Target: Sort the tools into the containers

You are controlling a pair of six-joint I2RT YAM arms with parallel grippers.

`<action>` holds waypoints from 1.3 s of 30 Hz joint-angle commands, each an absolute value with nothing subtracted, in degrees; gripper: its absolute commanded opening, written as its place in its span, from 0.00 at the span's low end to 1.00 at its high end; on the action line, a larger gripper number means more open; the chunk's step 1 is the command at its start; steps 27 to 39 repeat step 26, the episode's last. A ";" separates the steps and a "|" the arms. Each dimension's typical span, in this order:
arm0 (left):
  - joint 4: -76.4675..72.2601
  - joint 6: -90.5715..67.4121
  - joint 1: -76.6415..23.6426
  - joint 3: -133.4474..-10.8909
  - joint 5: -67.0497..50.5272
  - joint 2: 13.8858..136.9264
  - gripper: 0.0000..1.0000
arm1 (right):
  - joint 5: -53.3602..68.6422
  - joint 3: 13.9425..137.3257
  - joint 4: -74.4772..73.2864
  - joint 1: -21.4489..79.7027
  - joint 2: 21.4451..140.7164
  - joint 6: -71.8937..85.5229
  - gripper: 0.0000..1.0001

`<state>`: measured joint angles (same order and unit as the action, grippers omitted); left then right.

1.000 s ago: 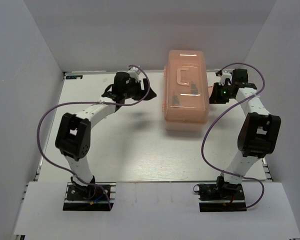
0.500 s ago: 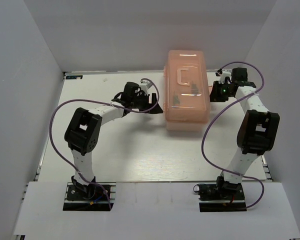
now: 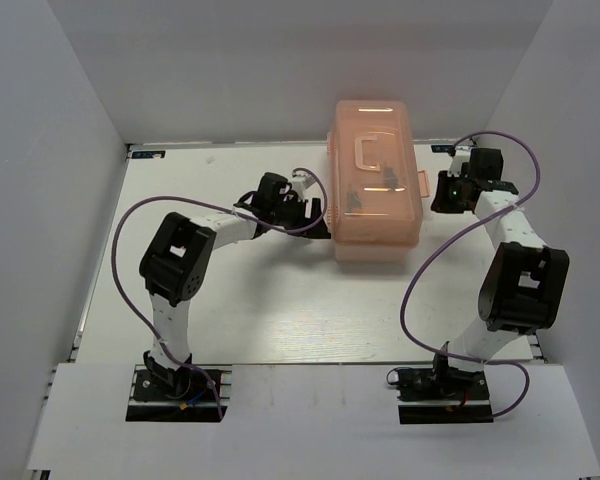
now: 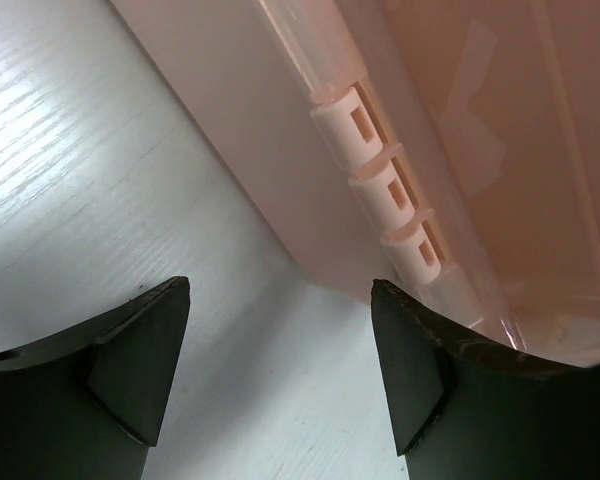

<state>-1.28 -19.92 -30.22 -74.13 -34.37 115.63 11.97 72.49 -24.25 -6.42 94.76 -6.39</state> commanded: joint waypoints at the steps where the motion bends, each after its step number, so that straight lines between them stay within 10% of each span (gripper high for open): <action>1: -1.15 -19.86 -30.59 -72.08 -30.87 108.82 0.83 | 10.63 72.25 -21.88 -7.29 92.29 -6.68 0.26; 9: 5.44 -16.97 -29.88 -59.16 -14.97 89.23 0.87 | 14.59 69.00 -26.98 -8.61 85.00 -10.02 0.42; 14: 11.33 -13.72 -29.88 -57.66 -8.01 79.11 1.00 | 16.35 60.39 -26.81 -8.44 72.37 -10.90 0.68; 15: 12.03 -13.71 -29.88 -57.66 -6.17 78.06 1.00 | 15.65 58.81 -24.81 -8.35 71.12 -9.25 0.90; 39: 18.81 -7.31 -29.36 -62.14 -3.69 72.61 1.00 | 19.15 43.69 -23.29 -8.44 54.58 -3.52 0.90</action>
